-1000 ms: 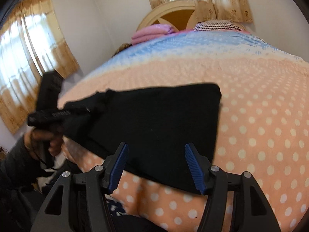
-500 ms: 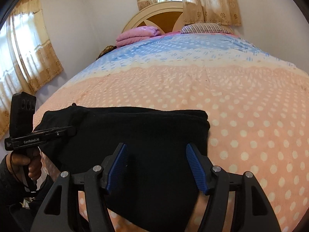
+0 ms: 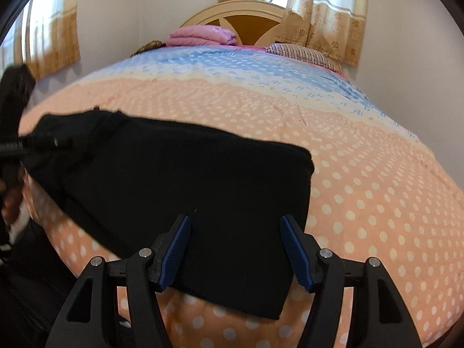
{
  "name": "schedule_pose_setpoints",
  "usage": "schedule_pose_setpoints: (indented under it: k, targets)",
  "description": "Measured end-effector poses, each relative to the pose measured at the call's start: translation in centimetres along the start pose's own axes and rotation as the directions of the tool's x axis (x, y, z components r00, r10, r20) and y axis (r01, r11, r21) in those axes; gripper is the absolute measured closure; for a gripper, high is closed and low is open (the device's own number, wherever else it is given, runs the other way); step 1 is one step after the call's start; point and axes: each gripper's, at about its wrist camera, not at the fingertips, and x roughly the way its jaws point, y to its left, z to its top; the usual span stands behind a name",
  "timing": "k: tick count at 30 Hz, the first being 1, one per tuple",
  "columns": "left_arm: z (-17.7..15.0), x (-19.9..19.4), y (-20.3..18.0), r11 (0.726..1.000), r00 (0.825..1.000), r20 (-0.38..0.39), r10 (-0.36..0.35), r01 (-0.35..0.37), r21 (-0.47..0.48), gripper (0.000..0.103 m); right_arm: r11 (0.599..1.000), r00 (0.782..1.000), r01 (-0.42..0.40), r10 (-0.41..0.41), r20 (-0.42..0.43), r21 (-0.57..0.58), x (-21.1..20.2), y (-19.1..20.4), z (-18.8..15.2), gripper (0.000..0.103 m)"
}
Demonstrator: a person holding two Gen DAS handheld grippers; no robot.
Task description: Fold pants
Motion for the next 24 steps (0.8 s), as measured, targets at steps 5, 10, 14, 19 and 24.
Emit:
schedule_pose_setpoints:
  k: [5, 10, 14, 19, 24]
  targets:
    - [-0.4, -1.7, 1.0, 1.000, 1.000, 0.012, 0.029, -0.029, 0.011, 0.041, 1.000, 1.000, 0.017, -0.017, -0.015, 0.001, -0.2, 0.3, -0.1, 0.036]
    - [-0.6, -4.7, 3.1, 0.991, 0.991, 0.048, 0.123, -0.125, 0.041, 0.031, 0.999, 1.000, -0.007, 0.006, 0.024, 0.047, -1.8, 1.2, 1.4, 0.036]
    - [-0.9, -7.2, 5.9, 0.966, 0.965, 0.082, 0.248, -0.253, 0.053, 0.027, 1.000, 0.999, -0.027, 0.027, 0.045, -0.014, -1.4, 4.0, 3.1, 0.036]
    - [-1.5, -10.4, 10.8, 0.927, 0.922, 0.103, 0.374, -0.373, -0.030, 0.027, 0.997, 0.997, -0.058, 0.060, 0.042, -0.050, 0.1, 6.9, 4.5, 0.036]
    - [-1.8, -12.5, 15.3, 0.852, 0.842, 0.129, 0.524, -0.514, -0.099, 0.020, 0.993, 0.996, -0.087, 0.088, 0.018, -0.081, 1.4, 9.4, 4.6, 0.036]
